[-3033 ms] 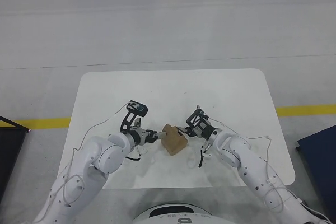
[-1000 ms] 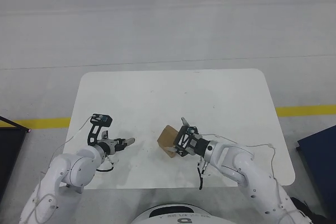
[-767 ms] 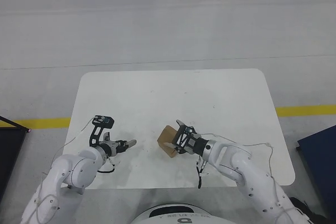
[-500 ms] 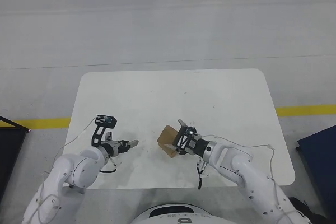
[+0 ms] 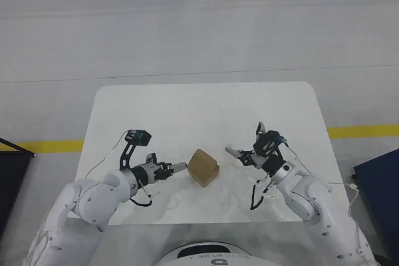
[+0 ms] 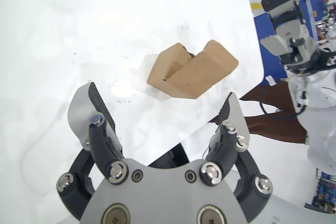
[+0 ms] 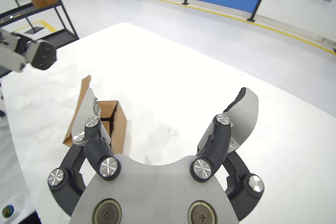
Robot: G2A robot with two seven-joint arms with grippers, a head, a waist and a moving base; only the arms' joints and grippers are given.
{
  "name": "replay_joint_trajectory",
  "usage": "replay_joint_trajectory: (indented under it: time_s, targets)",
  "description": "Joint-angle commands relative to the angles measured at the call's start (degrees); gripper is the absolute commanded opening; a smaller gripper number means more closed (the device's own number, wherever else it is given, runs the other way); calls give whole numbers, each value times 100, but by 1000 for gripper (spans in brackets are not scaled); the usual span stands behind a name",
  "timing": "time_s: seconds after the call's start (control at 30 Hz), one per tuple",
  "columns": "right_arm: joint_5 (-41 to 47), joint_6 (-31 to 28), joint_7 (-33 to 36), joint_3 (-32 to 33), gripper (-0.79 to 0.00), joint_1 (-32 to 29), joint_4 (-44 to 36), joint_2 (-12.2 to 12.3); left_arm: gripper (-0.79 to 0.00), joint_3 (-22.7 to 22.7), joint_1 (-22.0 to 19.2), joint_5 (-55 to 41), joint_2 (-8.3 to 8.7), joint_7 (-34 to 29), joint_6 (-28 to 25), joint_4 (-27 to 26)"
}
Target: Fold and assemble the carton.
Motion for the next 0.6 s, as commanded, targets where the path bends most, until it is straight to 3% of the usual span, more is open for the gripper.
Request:
replay_joint_trajectory:
  time_s: [0.0, 0.33, 0.57]
  targets:
    - [-175, 152, -123, 53, 0, -4, 220, -3, 0, 68, -50, -97, -8, -13, 29, -25]
    - [-666, 228, -445, -910, 0, 782, 1688, -175, 0, 68, -50, -97, -8, -13, 29, -25]
    - [-970, 127, -443, -1509, 0, 1200, 2056, -293, 0, 127, 2, -455, -43, 317, 285, -49]
